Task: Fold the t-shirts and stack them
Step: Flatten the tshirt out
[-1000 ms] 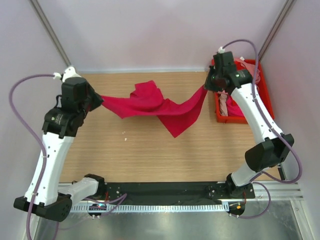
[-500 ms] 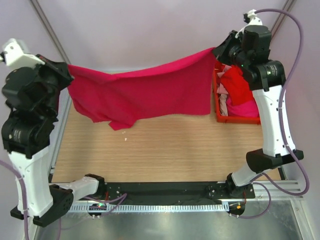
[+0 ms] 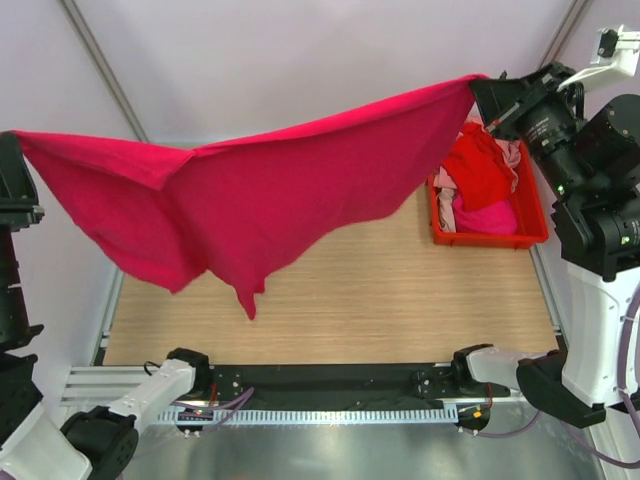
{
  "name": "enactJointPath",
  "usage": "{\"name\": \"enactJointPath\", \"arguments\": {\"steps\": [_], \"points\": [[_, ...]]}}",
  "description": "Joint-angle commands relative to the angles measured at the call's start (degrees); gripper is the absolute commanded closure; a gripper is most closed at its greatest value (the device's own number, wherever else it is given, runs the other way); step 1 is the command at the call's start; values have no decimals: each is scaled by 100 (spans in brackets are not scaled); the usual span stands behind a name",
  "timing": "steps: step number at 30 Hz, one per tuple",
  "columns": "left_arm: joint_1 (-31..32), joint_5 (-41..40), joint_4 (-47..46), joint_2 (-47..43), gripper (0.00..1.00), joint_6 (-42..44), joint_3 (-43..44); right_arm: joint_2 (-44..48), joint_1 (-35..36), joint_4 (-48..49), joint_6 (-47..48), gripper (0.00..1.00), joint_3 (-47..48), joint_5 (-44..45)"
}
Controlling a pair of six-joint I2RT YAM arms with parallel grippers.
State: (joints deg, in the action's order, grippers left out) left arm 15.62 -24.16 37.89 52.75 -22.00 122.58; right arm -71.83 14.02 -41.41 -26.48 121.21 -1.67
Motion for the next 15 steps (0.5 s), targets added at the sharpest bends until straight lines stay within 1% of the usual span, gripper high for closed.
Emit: {"name": "enactJointPath", "arguments": {"steps": [1, 6, 7, 9, 11, 12, 13, 14, 15], "points": [[-15, -202, -913, 472, 99, 476, -226, -550, -31, 449, 55, 99, 78, 141], [-15, -422, -1757, 1069, 100, 1100, -314, -1121, -31, 1002, -41, 99, 192, 123], [-15, -449, -2107, 1166, 100, 1197, -332, -1418, -22, 1047, -41, 99, 402, 115], [-6, -554, -2495, 1500, 100, 1512, -375, -1753, -31, 1196, -85, 99, 648, 80], [-6, -642, -3049, 1903, 99, 1777, -367, -2280, -22, 1284, -129, 99, 1158, 62], [-15, -729, -3242, 2053, 100, 1996, -323, -2457, -31, 1328, -182, 99, 1351, 44], [-15, -948, -3461, 2203, 100, 2102, -279, -2624, -40, 1363, -200, 99, 1736, -8], [-15, -976, -3768, 2344, 100, 2173, -201, -3008, -31, 1407, -243, 99, 1957, -26], [-6, -976, -3954, 2728, 100, 2487, 70, -3177, -40, 1442, -287, 99, 2177, -35]]}}
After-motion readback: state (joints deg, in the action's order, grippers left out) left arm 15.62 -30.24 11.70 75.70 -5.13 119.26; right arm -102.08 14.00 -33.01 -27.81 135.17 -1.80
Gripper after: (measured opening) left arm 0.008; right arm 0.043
